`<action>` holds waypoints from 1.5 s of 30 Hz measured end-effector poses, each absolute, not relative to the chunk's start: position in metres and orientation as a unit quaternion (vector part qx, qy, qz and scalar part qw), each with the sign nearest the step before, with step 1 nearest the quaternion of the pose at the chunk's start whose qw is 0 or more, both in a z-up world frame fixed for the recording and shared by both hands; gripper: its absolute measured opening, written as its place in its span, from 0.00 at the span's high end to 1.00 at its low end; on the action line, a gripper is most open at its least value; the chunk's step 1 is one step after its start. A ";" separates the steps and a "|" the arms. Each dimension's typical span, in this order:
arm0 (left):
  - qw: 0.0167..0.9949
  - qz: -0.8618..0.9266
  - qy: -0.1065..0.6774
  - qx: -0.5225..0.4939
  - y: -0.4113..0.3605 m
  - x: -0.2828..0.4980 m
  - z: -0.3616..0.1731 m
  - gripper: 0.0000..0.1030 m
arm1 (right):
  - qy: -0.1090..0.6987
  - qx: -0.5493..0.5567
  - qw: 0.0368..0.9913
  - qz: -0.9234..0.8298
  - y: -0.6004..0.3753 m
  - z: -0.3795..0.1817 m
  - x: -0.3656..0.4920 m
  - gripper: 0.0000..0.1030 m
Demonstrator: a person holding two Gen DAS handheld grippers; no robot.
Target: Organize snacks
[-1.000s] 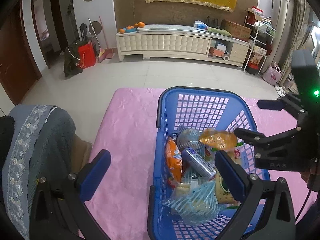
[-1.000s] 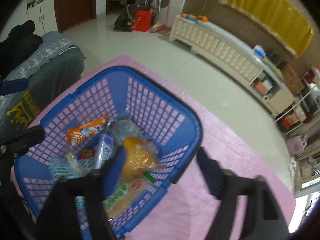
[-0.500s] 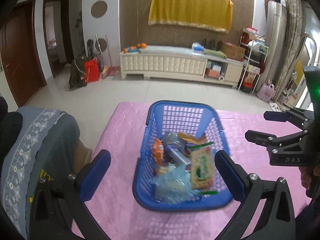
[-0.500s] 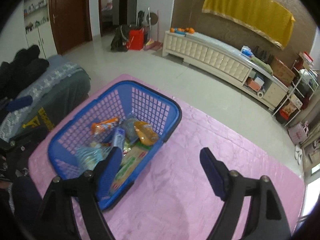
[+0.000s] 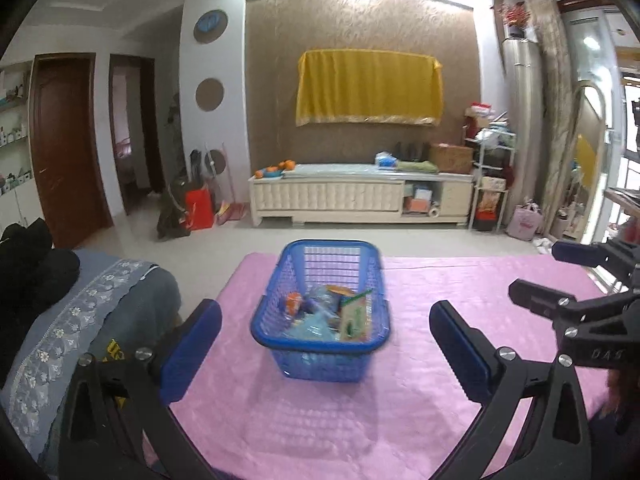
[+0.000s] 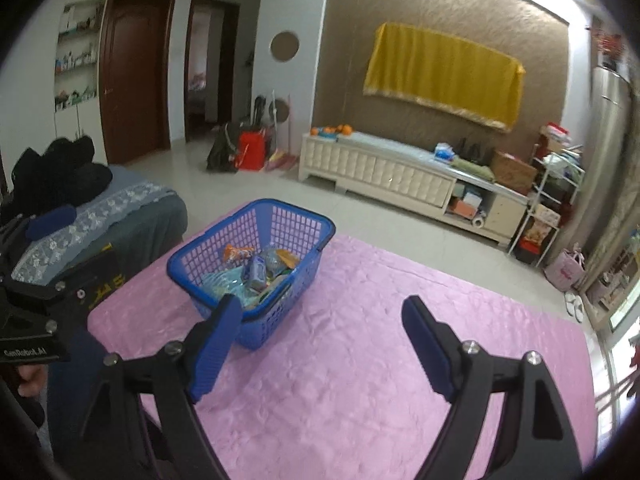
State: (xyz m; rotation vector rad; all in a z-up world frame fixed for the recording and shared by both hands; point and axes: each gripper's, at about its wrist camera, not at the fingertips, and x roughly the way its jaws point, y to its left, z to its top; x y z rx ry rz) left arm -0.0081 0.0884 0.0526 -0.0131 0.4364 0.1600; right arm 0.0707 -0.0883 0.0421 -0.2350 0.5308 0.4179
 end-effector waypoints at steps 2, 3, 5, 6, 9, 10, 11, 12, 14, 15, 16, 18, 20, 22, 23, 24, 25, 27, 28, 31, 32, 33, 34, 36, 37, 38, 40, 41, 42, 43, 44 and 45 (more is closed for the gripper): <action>0.975 0.075 0.211 -0.008 0.079 -0.020 0.053 0.00 | 0.253 -0.103 0.941 0.202 -0.096 0.041 0.054 0.06; 0.975 0.075 0.208 -0.012 0.076 -0.026 0.053 0.00 | 0.248 -0.101 0.943 0.198 -0.098 0.041 0.049 0.02; 0.977 0.070 0.202 -0.017 0.070 -0.036 0.051 0.00 | 0.215 -0.110 0.956 0.168 -0.101 0.042 0.029 0.00; 0.977 0.071 0.199 -0.015 0.065 -0.042 0.049 0.00 | 0.194 -0.103 0.963 0.154 -0.104 0.044 0.017 0.00; 0.978 0.063 0.200 -0.009 0.055 -0.055 0.042 0.00 | 0.178 -0.068 0.972 0.138 -0.116 0.043 -0.004 0.00; 0.978 0.057 0.202 -0.010 0.053 -0.059 0.041 0.00 | 0.177 -0.059 0.973 0.135 -0.120 0.042 -0.009 0.00; 0.978 0.051 0.203 -0.012 0.051 -0.061 0.039 0.00 | 0.180 -0.047 0.973 0.133 -0.123 0.040 -0.013 0.00; 0.978 0.045 0.203 -0.013 0.048 -0.064 0.038 0.00 | 0.183 -0.039 0.974 0.131 -0.126 0.038 -0.016 0.00; 0.978 0.040 0.203 -0.010 0.044 -0.067 0.035 0.00 | 0.190 -0.030 0.974 0.123 -0.131 0.034 -0.020 0.00; 0.978 0.040 0.206 -0.009 0.043 -0.067 0.034 0.00 | 0.195 -0.027 0.973 0.121 -0.133 0.031 -0.022 0.00; 0.977 0.041 0.211 -0.009 0.040 -0.069 0.033 0.00 | 0.202 -0.022 0.971 0.122 -0.134 0.029 -0.022 0.00; 0.975 0.037 0.218 -0.013 0.035 -0.072 0.034 0.00 | 0.213 -0.015 0.969 0.122 -0.135 0.026 -0.023 0.00; 0.976 0.037 0.214 -0.010 0.030 -0.077 0.035 0.00 | 0.215 -0.016 0.969 0.120 -0.136 0.025 -0.028 0.00; 0.977 0.043 0.211 0.000 0.026 -0.080 0.035 0.00 | 0.211 -0.013 0.970 0.120 -0.137 0.025 -0.030 0.00; 0.977 0.042 0.211 0.000 0.026 -0.081 0.035 0.00 | 0.212 -0.010 0.970 0.121 -0.138 0.024 -0.031 0.00; 0.976 0.040 0.212 -0.001 0.025 -0.082 0.034 0.00 | 0.212 -0.007 0.969 0.123 -0.140 0.024 -0.034 0.00; 0.976 0.039 0.213 -0.002 0.025 -0.083 0.034 0.00 | 0.211 -0.005 0.970 0.124 -0.141 0.024 -0.035 0.00; 0.976 0.038 0.213 0.001 0.023 -0.083 0.034 0.00 | 0.210 -0.004 0.970 0.123 -0.143 0.024 -0.037 0.00; 0.976 0.039 0.213 0.003 0.022 -0.084 0.034 0.00 | 0.209 -0.004 0.970 0.121 -0.143 0.024 -0.038 0.00; 0.976 0.040 0.214 0.003 0.021 -0.084 0.034 0.00 | 0.204 -0.001 0.972 0.118 -0.145 0.023 -0.042 0.00; 0.976 0.041 0.213 0.004 0.020 -0.084 0.033 0.00 | 0.205 -0.001 0.972 0.116 -0.145 0.021 -0.045 0.00; 0.976 0.042 0.213 0.006 0.019 -0.085 0.032 0.00 | 0.207 -0.003 0.971 0.115 -0.145 0.021 -0.045 0.00; 0.976 0.040 0.214 0.007 0.019 -0.085 0.032 0.00 | 0.208 -0.003 0.971 0.115 -0.145 0.021 -0.046 0.00; 0.976 0.035 0.216 0.002 0.020 -0.085 0.031 0.00 | 0.210 -0.002 0.971 0.115 -0.145 0.020 -0.046 0.00; 0.976 0.034 0.216 0.000 0.020 -0.086 0.031 0.00 | 0.211 -0.002 0.971 0.114 -0.146 0.021 -0.047 0.00; 0.976 0.032 0.216 -0.001 0.021 -0.087 0.031 0.00 | 0.211 -0.004 0.971 0.113 -0.146 0.021 -0.047 0.00; 0.976 0.033 0.213 0.001 0.020 -0.088 0.032 0.00 | 0.213 -0.003 0.970 0.114 -0.146 0.021 -0.047 0.00; 0.977 0.033 0.212 0.002 0.020 -0.089 0.033 0.00 | 0.213 -0.003 0.970 0.114 -0.146 0.021 -0.048 0.00; 0.977 0.034 0.212 0.002 0.020 -0.090 0.033 0.00 | 0.213 -0.002 0.970 0.116 -0.146 0.021 -0.048 0.00; 0.977 0.035 0.212 0.002 0.020 -0.090 0.033 0.00 | 0.213 -0.002 0.970 0.117 -0.146 0.022 -0.048 0.00; 0.976 0.036 0.213 0.001 0.021 -0.090 0.033 0.00 | 0.213 -0.002 0.970 0.118 -0.146 0.022 -0.049 0.00; 0.976 0.036 0.213 0.001 0.021 -0.090 0.032 0.00 | 0.214 -0.002 0.969 0.120 -0.146 0.022 -0.049 0.00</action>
